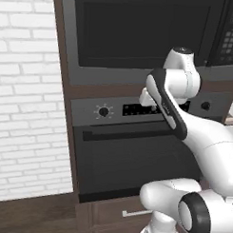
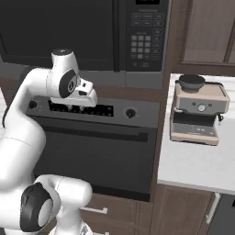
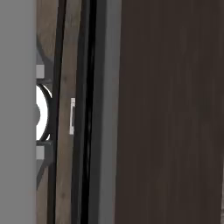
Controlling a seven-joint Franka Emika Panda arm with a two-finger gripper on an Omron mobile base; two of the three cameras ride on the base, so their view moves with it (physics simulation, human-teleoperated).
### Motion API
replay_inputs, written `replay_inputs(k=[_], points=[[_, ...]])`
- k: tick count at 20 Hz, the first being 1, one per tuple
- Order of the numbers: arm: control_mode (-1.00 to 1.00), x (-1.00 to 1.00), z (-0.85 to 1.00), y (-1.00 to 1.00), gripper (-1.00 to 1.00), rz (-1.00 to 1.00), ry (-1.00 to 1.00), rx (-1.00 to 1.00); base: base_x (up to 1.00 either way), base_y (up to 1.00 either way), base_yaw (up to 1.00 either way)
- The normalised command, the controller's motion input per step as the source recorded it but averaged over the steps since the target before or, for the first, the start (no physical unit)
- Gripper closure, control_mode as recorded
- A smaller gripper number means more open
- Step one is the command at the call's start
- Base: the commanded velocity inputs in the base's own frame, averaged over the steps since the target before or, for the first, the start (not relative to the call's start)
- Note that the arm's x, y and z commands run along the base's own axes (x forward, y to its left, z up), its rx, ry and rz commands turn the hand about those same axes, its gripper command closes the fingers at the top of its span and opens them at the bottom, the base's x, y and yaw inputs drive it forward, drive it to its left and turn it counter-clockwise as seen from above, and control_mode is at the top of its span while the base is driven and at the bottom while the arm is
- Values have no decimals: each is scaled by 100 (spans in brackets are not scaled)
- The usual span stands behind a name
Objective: Navigate to the toaster oven.
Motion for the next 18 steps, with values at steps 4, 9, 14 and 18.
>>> replay_inputs(k=[4,9,14,18], points=[[-100,-38,0,0,-100,0,0,0,0,0,0],[-100,-92,-18,-1,-100,0,0,0,0,0,0],[-100,-77,-43,0,-100,0,0,-4,0,0,0],[100,-12,-14,0,-100,0,0,-1,-25,0,4]])
